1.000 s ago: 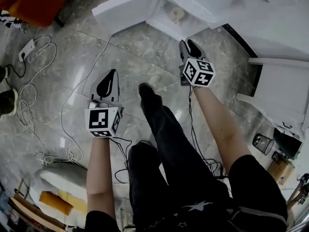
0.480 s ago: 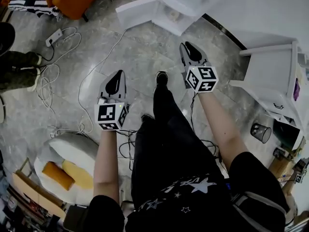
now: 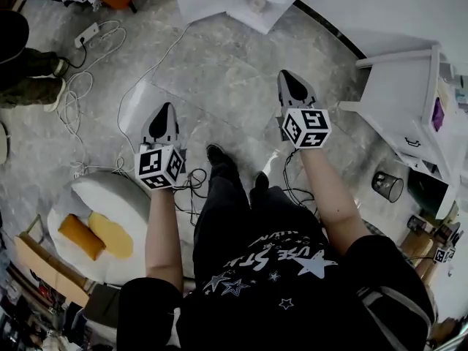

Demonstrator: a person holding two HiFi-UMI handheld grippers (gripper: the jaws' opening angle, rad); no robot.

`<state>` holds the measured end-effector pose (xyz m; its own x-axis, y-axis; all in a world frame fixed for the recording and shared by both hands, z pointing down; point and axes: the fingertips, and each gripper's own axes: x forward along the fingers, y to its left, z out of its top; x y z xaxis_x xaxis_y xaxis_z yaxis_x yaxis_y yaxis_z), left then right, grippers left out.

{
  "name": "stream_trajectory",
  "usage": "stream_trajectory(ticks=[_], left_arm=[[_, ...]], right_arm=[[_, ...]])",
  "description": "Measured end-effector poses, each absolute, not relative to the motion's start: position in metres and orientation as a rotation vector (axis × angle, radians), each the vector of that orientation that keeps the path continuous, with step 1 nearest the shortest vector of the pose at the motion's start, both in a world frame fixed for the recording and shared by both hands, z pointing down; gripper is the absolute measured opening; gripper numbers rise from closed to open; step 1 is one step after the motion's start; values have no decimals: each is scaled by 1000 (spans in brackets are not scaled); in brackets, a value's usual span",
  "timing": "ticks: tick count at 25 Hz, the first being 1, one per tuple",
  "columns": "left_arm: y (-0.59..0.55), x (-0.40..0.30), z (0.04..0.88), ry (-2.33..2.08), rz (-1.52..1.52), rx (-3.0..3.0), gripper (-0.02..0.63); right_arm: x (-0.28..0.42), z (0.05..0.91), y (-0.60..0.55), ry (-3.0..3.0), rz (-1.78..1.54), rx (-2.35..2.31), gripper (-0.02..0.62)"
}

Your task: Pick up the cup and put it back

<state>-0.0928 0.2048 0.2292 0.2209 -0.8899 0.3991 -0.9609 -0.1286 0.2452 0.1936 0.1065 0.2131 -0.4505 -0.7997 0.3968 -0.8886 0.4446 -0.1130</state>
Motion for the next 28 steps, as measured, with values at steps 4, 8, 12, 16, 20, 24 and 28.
stream_trajectory(ticks=[4, 8, 12, 16, 20, 24, 28], left_arm=[[228, -67, 211, -1736, 274, 2090, 11], [247, -35, 195, -1773, 302, 2098, 11], [273, -9, 174, -1791, 294, 2118, 11], [300, 14, 157, -1793, 284, 2125, 11], [320, 37, 135, -1792, 274, 2157, 10], [329, 61, 116, -1779, 270, 2195, 11], [334, 91, 98, -1778, 263, 2232, 11]], right_arm=[[211, 204, 128, -2459, 482, 1442, 8], [226, 197, 157, -2534, 503, 1395, 8], [241, 183, 188, -2570, 483, 1357, 7], [268, 160, 212, -2574, 437, 1363, 7], [293, 134, 230, -2582, 389, 1380, 7], [311, 107, 238, -2611, 368, 1404, 6], [321, 89, 251, -2651, 345, 1380, 8]])
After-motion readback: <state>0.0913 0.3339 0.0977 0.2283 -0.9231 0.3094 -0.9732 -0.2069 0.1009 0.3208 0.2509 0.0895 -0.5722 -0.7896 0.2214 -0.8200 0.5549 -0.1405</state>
